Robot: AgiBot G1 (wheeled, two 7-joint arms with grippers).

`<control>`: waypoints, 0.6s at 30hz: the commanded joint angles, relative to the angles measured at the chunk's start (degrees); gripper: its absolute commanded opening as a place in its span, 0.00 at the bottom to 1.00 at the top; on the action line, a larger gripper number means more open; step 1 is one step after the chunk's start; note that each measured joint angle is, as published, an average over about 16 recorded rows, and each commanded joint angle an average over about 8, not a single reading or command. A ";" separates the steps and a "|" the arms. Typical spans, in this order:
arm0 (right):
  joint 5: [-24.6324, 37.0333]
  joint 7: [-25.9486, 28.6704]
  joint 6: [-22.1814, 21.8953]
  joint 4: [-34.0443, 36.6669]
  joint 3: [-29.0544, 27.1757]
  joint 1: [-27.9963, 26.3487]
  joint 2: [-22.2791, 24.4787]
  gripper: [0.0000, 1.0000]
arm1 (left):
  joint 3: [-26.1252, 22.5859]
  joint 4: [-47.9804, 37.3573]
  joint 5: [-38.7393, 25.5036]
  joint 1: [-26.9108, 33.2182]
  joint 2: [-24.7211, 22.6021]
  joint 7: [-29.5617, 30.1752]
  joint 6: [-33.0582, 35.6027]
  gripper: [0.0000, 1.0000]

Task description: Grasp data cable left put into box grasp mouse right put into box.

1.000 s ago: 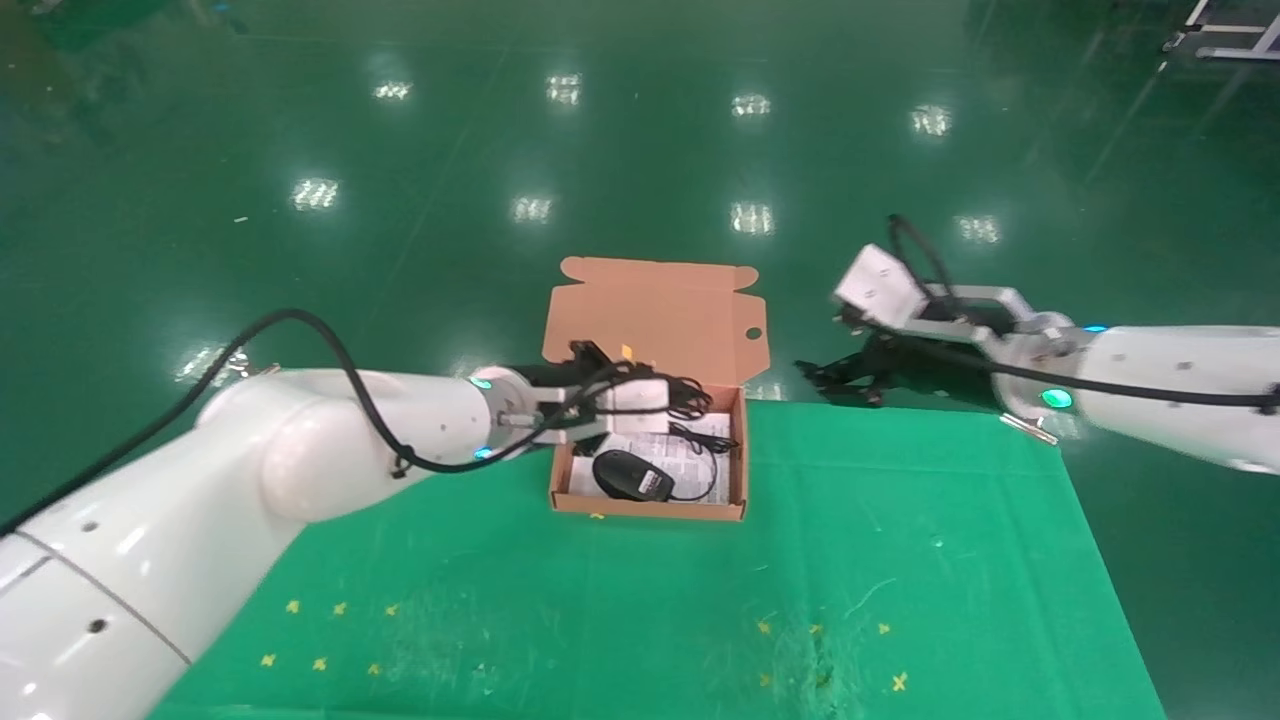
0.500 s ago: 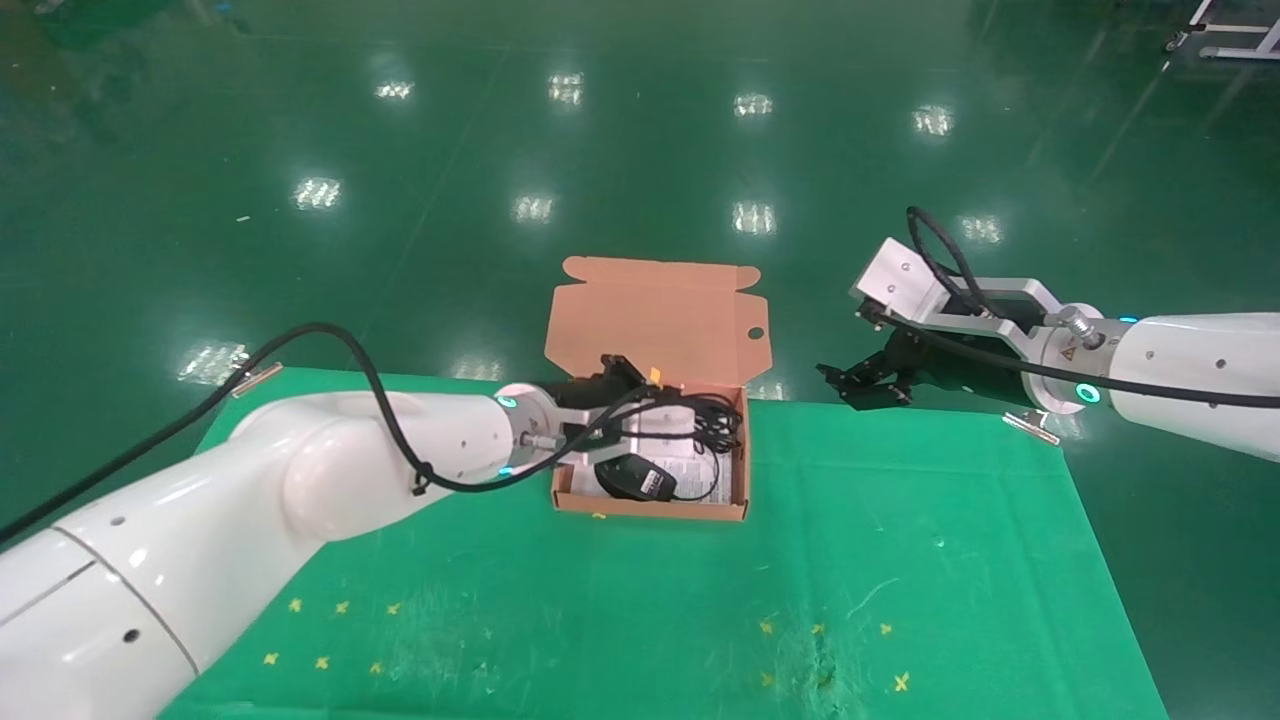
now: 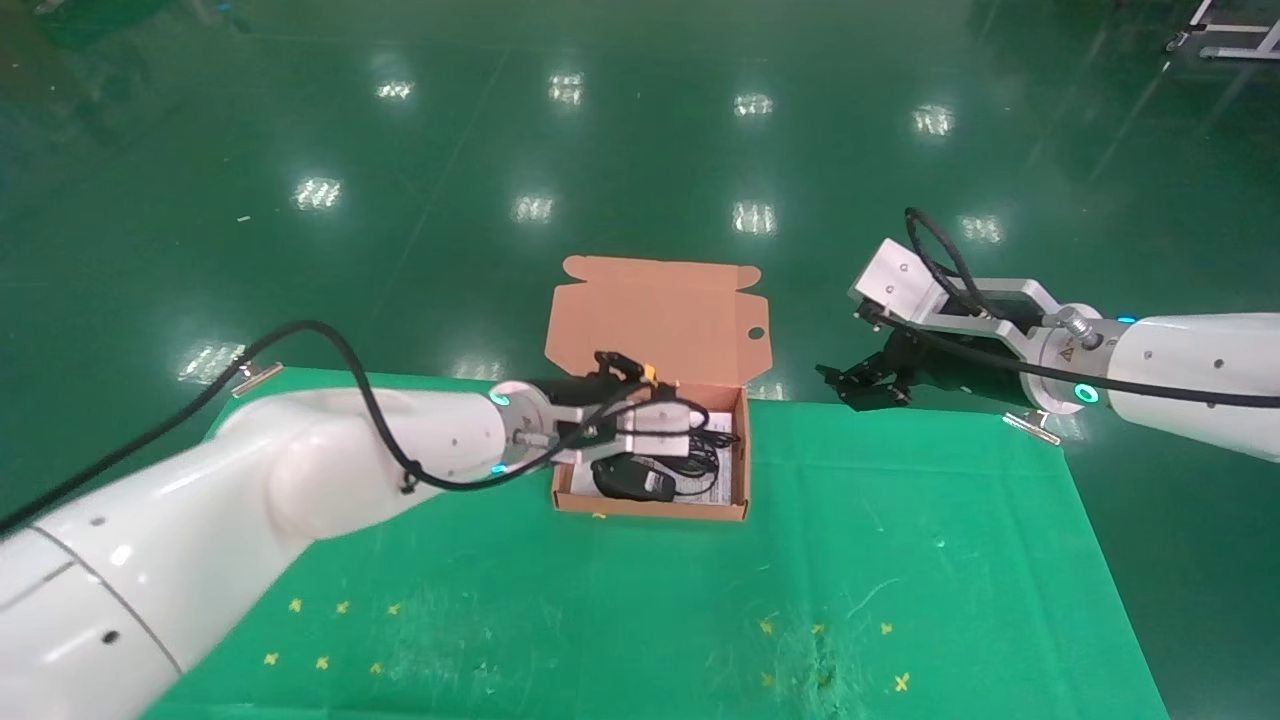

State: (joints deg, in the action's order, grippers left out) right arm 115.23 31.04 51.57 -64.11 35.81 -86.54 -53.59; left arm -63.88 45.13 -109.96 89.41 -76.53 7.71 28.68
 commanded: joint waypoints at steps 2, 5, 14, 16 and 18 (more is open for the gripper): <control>0.83 -0.18 0.44 -0.88 0.09 -1.34 0.12 1.00 | 0.69 0.80 0.52 1.40 0.96 0.88 -0.53 1.00; 2.15 -0.85 1.83 -1.89 0.63 -3.30 0.25 1.00 | 1.66 0.69 0.85 3.28 1.59 1.80 -1.14 1.00; 2.35 -3.44 6.12 -3.32 2.13 -5.83 0.76 1.00 | 5.63 1.72 5.12 4.54 4.43 2.84 0.84 1.00; 0.32 -4.02 6.88 -3.48 1.56 -4.98 1.22 1.00 | 6.97 2.56 7.12 3.51 5.61 2.85 2.62 1.00; -2.21 -4.58 7.82 -3.68 0.83 -3.95 1.82 1.00 | 8.42 3.48 9.27 2.40 6.88 2.86 4.55 1.00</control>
State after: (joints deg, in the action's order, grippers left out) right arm 112.76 26.47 59.47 -67.82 36.56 -90.40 -51.70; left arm -55.41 48.64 -100.60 91.77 -69.60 10.56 33.31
